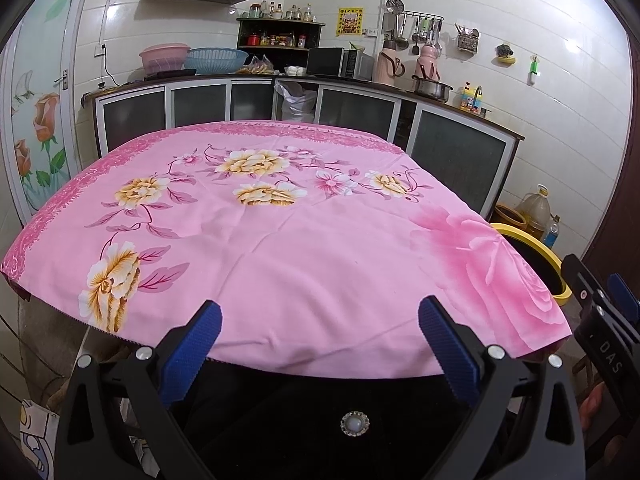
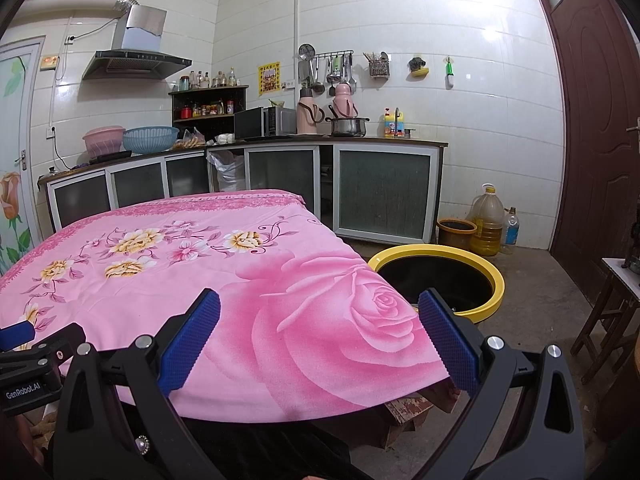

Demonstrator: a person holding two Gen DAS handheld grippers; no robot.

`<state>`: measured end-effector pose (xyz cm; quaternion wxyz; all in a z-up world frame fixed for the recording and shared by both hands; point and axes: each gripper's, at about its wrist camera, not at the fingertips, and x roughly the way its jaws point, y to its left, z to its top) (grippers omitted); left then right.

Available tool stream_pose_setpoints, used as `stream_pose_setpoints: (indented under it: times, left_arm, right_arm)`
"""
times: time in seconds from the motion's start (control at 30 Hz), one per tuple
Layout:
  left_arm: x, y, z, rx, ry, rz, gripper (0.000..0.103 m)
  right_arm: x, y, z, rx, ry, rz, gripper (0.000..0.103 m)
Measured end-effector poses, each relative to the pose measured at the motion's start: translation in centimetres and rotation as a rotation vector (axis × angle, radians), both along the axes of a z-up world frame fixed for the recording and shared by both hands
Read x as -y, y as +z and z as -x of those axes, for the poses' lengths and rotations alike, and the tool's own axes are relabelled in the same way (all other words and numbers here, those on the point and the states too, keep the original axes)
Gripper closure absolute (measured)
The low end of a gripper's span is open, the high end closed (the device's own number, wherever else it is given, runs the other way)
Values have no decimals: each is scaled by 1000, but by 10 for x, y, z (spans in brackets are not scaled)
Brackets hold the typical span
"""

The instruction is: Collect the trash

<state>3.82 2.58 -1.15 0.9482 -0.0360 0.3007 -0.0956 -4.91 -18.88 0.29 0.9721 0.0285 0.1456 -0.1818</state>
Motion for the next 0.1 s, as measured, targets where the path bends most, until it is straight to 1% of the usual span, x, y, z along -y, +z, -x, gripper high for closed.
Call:
stream_pose_setpoints:
  times: [0.1]
  left_arm:
    - [0, 0, -1, -1, -2, 0, 8]
  right_arm:
    - [0, 0, 0, -1, 0, -1, 8]
